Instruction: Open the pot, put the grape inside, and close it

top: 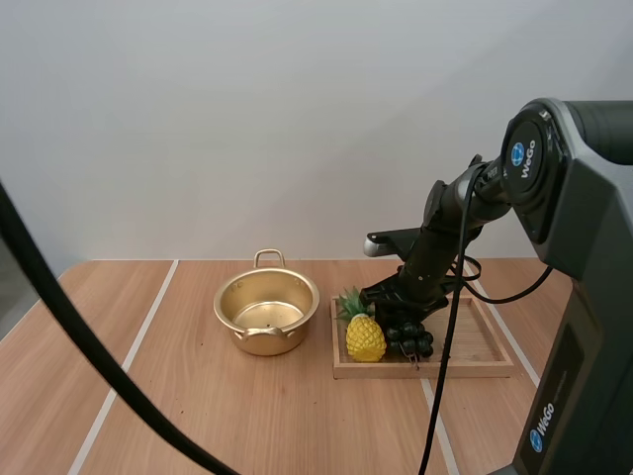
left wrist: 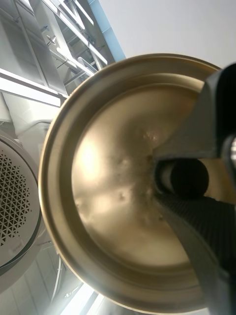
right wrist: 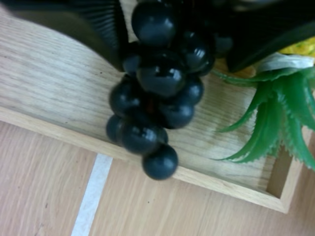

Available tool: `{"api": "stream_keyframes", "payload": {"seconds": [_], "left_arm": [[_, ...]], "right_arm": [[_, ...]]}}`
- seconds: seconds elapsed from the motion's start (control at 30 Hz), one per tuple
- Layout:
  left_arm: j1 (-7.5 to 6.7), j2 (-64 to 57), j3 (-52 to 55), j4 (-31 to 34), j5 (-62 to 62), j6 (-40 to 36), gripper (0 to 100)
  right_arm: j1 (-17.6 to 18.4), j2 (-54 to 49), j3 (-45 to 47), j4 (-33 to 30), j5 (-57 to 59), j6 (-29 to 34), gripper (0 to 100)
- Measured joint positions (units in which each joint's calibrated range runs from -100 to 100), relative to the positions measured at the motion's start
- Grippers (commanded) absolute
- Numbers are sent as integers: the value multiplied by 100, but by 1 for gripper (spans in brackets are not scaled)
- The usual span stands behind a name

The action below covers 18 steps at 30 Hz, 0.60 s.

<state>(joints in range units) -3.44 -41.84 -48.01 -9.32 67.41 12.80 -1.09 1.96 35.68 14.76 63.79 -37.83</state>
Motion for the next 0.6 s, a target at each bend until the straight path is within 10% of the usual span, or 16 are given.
{"api": "stream_keyframes", "payload": {"seconds": [0.6], "left_arm": [[0, 0, 0, 9, 0, 0, 0]], "right_arm": [[0, -1198, -12, 0, 50, 0, 0]]}}
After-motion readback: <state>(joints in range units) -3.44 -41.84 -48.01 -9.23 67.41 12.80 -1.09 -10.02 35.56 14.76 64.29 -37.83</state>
